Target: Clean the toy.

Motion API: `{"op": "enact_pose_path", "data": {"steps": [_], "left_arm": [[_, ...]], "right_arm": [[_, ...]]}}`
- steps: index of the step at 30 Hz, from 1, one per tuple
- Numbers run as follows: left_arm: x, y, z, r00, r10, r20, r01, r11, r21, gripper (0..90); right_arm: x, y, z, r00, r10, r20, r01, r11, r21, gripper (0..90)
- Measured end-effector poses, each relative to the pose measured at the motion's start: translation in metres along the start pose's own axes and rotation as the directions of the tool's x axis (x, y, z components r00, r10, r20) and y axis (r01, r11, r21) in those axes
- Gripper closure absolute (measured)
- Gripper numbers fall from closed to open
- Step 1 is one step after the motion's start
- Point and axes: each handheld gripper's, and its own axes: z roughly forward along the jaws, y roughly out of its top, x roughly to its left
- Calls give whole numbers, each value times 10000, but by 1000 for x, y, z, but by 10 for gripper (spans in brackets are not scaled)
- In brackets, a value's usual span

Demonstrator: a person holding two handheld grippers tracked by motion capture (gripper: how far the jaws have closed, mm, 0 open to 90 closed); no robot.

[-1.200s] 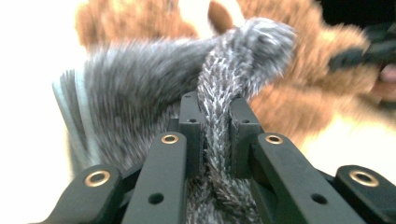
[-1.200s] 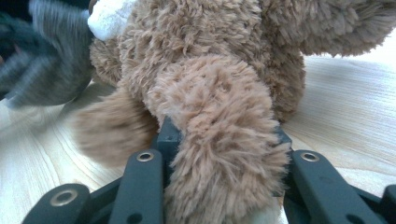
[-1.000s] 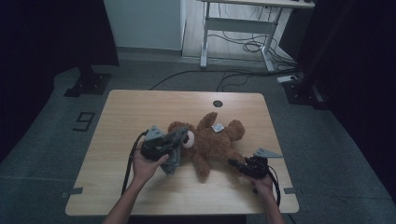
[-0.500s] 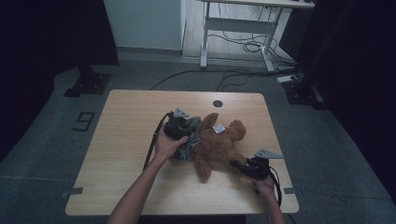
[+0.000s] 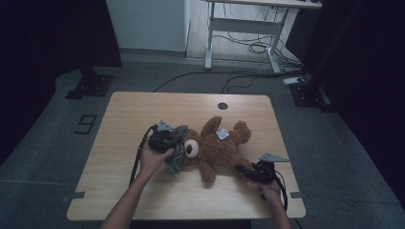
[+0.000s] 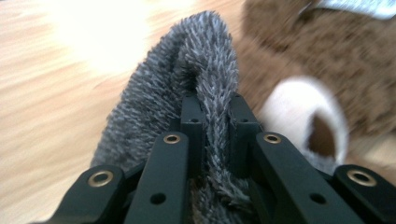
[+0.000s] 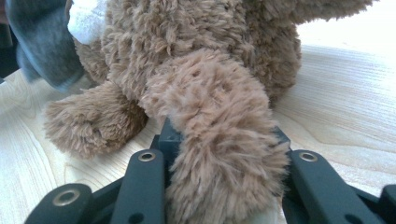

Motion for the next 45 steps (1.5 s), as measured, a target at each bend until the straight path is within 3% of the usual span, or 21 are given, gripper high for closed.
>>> {"op": "enact_pose_path", "data": {"steps": [3, 7, 9, 12, 13, 16, 19, 23, 24, 26, 28, 30, 33, 35, 39, 41, 45], "left_arm": [[14, -17, 3, 9991, -361, -214, 370, 9985, 394, 804], [24, -34, 11, 9962, -837, 235, 823, 9951, 553, 804], [22, -29, 4, 9958, -863, 311, 857, 9961, 185, 804], [10, -8, -16, 9956, -736, 578, 778, 9943, -729, 804], [2, 0, -23, 9957, -588, 720, 660, 9926, -1023, 804], [-33, 25, -33, 9935, 357, 1080, -181, 9869, -1600, 804], [-74, 47, -27, 9804, 1251, 1523, -970, 9790, -1796, 803], [-126, 69, 5, 9608, 2001, 1920, -1734, 9738, -1471, 800], [-133, 72, 12, 9582, 2083, 1959, -1840, 9736, -1354, 800], [-147, 77, 31, 9561, 2255, 1872, -2082, 9721, -1078, 799], [-154, 78, 50, 9596, 2277, 1652, -2179, 9731, -752, 799], [-153, 75, 67, 9686, 1981, 1504, -1925, 9800, -510, 800], [-141, 70, 77, 9758, 1061, 1914, -961, 9935, -610, 800], [-134, 69, 72, 9788, 1023, 1775, -916, 9935, -675, 800], [-115, 68, 56, 9925, 1049, 628, -1003, 9923, -722, 801], [-100, 65, 49, 9959, 748, 503, -718, 9957, -588, 801], [-78, 57, 32, 9975, 606, 351, -580, 9958, -706, 801]], "right_arm": [[0, -1, 1, 10000, 67, 1, -67, 10000, -16, 626], [-2, -2, 1, 10000, 42, -15, -42, 10000, -6, 626], [-2, -2, 1, 10000, -18, -4, 18, 10000, -12, 626], [-3, -2, 0, 10000, 27, -8, -27, 10000, -14, 626], [-3, -2, 0, 10000, 5, -6, -5, 10000, -16, 626], [-3, -2, 0, 10000, 33, -10, -33, 10000, -41, 626], [-3, -2, 0, 10000, 40, -1, -40, 10000, -56, 626], [-3, -3, 0, 9999, 92, -64, -92, 10000, -23, 626], [-3, -3, 0, 9999, 135, -101, -135, 9999, -38, 626], [-4, -4, 0, 9998, 166, -133, -167, 9999, -46, 626], [-3, -4, 0, 9997, 178, -140, -179, 9998, -84, 626], [-3, -4, 0, 9996, 235, -163, -237, 9997, -108, 627], [-4, -4, 0, 9997, 201, -169, -203, 9997, -106, 627], [-4, -4, 0, 9996, 226, -192, -229, 9997, -123, 627], [-4, -4, 0, 9996, 235, -181, -237, 9997, -86, 627], [-4, -4, 0, 9996, 225, -187, -227, 9997, -87, 627], [-4, -4, 1, 9995, 243, -214, -244, 9997, -39, 627]]}}
